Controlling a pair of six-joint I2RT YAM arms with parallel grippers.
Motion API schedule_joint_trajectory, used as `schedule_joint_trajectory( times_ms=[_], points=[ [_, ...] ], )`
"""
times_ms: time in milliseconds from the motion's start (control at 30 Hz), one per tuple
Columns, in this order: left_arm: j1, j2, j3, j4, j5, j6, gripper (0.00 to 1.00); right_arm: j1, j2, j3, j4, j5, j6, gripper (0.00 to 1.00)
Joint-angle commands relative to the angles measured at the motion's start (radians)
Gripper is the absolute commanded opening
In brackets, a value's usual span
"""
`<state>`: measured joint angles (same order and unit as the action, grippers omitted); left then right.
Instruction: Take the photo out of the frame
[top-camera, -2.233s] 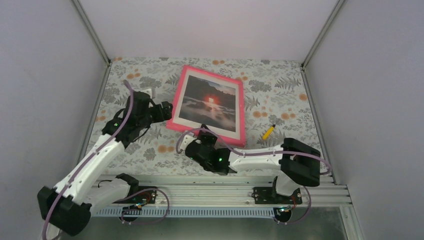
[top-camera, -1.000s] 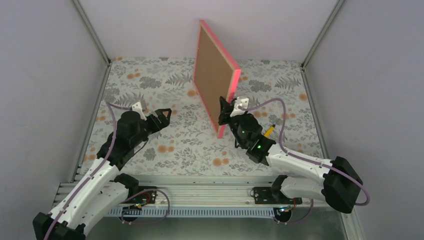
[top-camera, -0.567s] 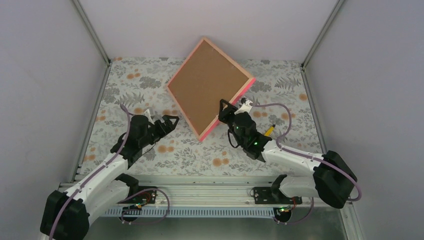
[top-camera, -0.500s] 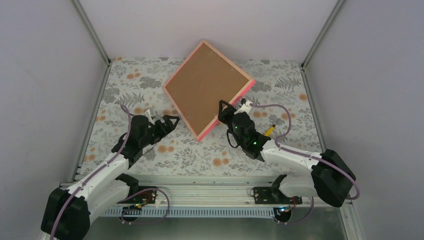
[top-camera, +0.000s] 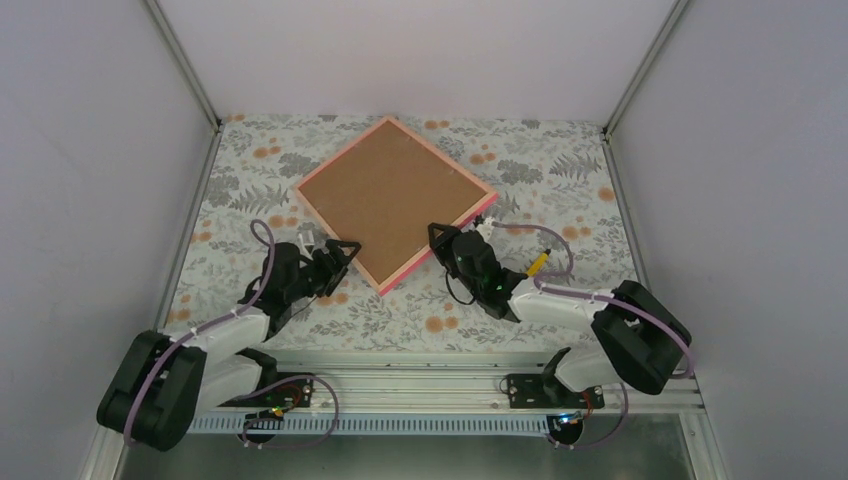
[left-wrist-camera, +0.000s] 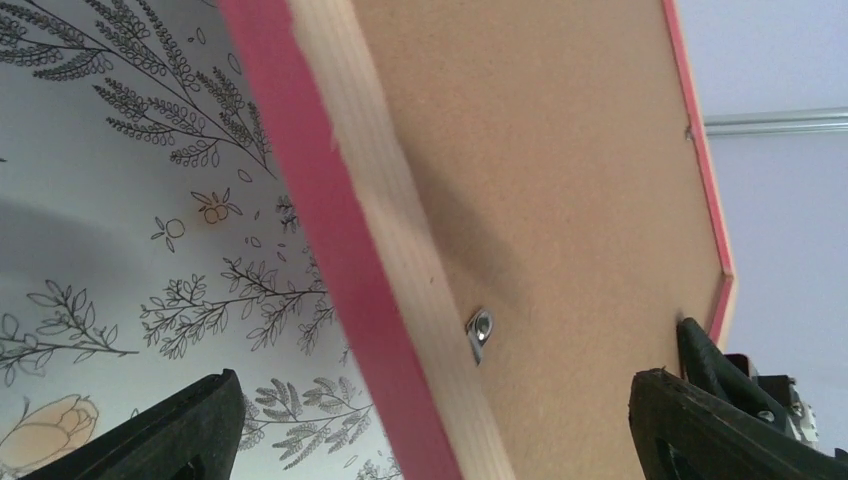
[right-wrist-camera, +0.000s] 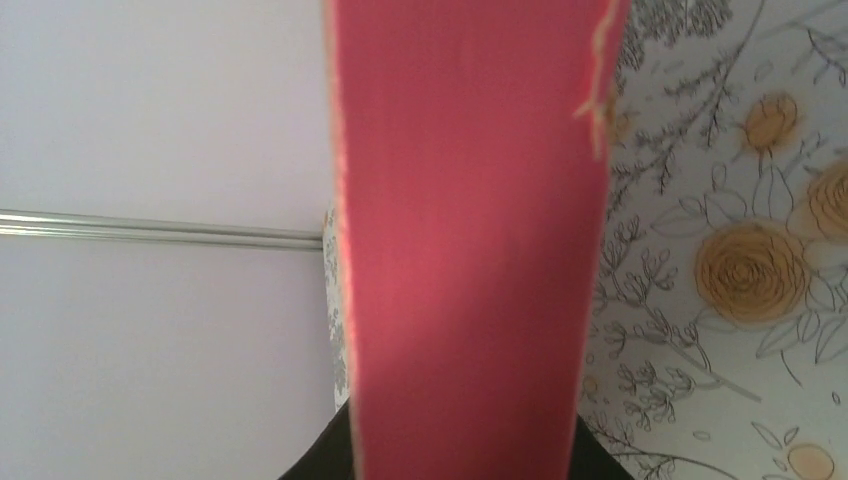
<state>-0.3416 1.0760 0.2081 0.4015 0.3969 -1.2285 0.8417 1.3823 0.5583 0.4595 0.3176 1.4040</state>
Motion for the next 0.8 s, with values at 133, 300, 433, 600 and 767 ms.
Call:
schedule_joint_trajectory(
  times_ms=[133, 300, 433, 600, 767],
  points=[
    [0.01, 0.102, -0.044, 0.274, 0.054, -0.083, 0.86, -0.004, 0.057, -0.042, -0.091, -0.123, 0.003, 0.04],
    [0.011, 0.131, -0.071, 0.35, 0.061, -0.107, 0.73, -0.006, 0.063, -0.048, -0.097, -0.152, 0.019, 0.06],
    [0.01, 0.125, -0.077, 0.36, 0.057, -0.109, 0.62, -0.007, 0.057, -0.052, -0.112, -0.162, 0.022, 0.11],
    [0.01, 0.114, -0.077, 0.359, 0.057, -0.109, 0.46, -0.013, 0.05, -0.052, -0.142, -0.18, 0.015, 0.24],
    [0.011, 0.102, -0.079, 0.356, 0.056, -0.108, 0.35, -0.023, 0.033, -0.062, -0.178, -0.206, 0.015, 0.54]
  ],
)
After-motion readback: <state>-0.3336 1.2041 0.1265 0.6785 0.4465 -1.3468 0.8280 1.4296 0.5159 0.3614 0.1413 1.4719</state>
